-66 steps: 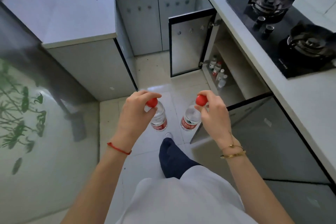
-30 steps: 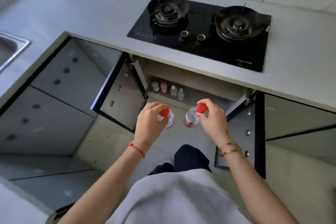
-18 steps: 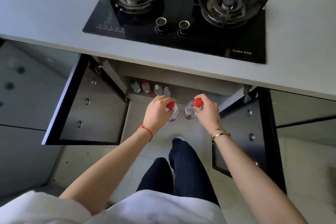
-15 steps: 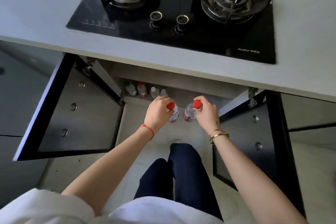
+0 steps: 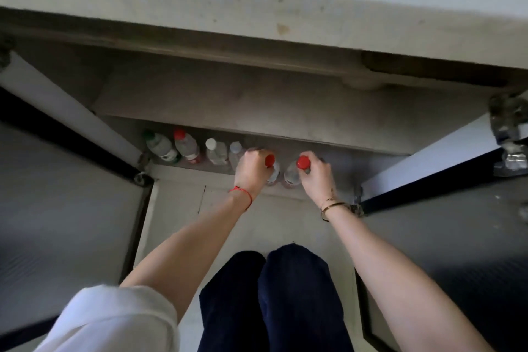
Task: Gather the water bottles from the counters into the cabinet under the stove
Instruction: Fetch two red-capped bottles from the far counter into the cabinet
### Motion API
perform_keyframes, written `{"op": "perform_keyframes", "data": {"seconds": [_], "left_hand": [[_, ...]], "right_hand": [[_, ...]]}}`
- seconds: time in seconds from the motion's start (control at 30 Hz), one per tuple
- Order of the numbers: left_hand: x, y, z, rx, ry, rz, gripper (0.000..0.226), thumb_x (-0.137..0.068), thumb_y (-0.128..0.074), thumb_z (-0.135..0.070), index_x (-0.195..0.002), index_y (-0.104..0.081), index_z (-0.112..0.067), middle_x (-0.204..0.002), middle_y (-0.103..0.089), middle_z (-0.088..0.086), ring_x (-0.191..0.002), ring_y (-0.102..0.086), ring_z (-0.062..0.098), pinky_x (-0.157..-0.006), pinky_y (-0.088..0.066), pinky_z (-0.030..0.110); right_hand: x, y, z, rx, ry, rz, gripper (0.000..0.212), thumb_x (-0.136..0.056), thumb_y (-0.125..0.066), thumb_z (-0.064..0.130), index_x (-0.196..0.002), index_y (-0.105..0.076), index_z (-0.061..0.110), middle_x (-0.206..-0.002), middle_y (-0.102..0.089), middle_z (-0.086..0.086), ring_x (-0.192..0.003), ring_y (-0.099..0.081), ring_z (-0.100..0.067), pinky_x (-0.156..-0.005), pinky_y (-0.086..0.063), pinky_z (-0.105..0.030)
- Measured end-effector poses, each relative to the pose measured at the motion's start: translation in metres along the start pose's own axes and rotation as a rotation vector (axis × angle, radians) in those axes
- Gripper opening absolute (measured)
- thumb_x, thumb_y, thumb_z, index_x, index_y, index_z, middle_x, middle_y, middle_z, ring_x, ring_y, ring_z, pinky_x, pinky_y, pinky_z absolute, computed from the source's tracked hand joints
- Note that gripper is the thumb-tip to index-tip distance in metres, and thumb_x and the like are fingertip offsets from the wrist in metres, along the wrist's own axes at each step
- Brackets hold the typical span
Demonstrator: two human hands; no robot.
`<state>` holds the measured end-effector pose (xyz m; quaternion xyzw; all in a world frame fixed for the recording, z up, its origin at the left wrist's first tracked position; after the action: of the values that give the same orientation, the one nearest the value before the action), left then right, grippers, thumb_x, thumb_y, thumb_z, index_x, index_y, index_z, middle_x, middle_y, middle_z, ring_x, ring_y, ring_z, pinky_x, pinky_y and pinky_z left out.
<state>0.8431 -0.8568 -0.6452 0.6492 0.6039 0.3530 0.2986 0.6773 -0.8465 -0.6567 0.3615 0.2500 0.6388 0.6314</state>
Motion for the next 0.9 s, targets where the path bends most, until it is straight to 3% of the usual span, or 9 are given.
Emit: {"op": "perform_keyframes", "data": {"seconds": [0.1,0.27,0.63,0.7,0.8,0.9], "left_hand": [[-0.019,-0.027,0.013,-0.01,-0.024,-0.028,0.024,-0.074,-0.059,-0.001,-0.088,-0.075,-0.011,-0.087,-0.075,0.011,-0.081,-0.07,0.031,-0.069,-0.058,0.04],[-0.045,-0.052,0.026,-0.034,-0.014,-0.021,0.025,-0.078,-0.06,-0.004,-0.094,-0.076,-0.015,-0.091,-0.076,0.01,-0.084,-0.071,0.029,-0.073,-0.058,0.037],[-0.063,-0.084,0.043,0.016,-0.06,0.069,0.034,-0.079,-0.063,-0.006,-0.109,-0.072,-0.018,-0.106,-0.075,0.01,-0.095,-0.07,0.031,-0.081,-0.058,0.04],[-0.066,-0.087,0.04,0.008,-0.068,0.114,0.041,-0.082,-0.062,-0.005,-0.12,-0.067,-0.019,-0.113,-0.072,0.011,-0.101,-0.069,0.033,-0.085,-0.057,0.041],[-0.062,-0.095,0.037,-0.074,-0.018,0.244,0.058,-0.088,-0.057,-0.008,-0.142,-0.044,-0.024,-0.12,-0.068,0.016,-0.105,-0.065,0.039,-0.088,-0.055,0.045],[-0.048,-0.088,0.031,-0.089,0.015,0.302,0.067,-0.089,-0.055,-0.008,-0.148,-0.03,-0.024,-0.121,-0.066,0.02,-0.103,-0.065,0.041,-0.086,-0.056,0.046]], "right_hand": [[-0.02,-0.021,-0.018,-0.015,-0.014,-0.023,0.029,-0.084,-0.064,0.007,-0.112,-0.062,0.014,-0.095,-0.07,-0.016,-0.086,-0.067,-0.031,-0.069,-0.044,-0.024],[-0.05,-0.04,-0.034,-0.017,-0.036,-0.042,0.03,-0.081,-0.067,0.005,-0.11,-0.063,0.009,-0.097,-0.07,-0.02,-0.09,-0.066,-0.037,-0.077,-0.051,-0.037],[-0.062,-0.051,-0.053,-0.051,-0.077,-0.034,0.032,-0.083,-0.067,0.005,-0.114,-0.061,0.001,-0.104,-0.069,-0.024,-0.096,-0.065,-0.037,-0.079,-0.045,-0.032],[-0.059,-0.05,-0.053,-0.059,-0.072,-0.033,0.037,-0.085,-0.067,0.009,-0.12,-0.058,0.0,-0.109,-0.068,-0.023,-0.099,-0.064,-0.037,-0.082,-0.045,-0.031],[-0.051,-0.05,-0.052,-0.056,-0.082,0.001,0.053,-0.086,-0.066,0.01,-0.135,-0.047,0.002,-0.122,-0.063,-0.022,-0.111,-0.061,-0.036,-0.093,-0.046,-0.033],[-0.039,-0.041,-0.044,-0.035,-0.105,0.012,0.059,-0.086,-0.066,0.01,-0.14,-0.042,0.005,-0.127,-0.059,-0.022,-0.116,-0.057,-0.037,-0.097,-0.046,-0.038]]}}
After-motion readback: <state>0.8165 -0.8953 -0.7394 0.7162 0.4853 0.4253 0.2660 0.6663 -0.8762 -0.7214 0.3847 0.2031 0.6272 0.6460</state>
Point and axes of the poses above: each hand's wrist, its own x-axis away from the middle knuckle, its own y-axis out of the back of the hand, z = x × y, the point moved 10 cm from there along -x, towards the middle knuckle
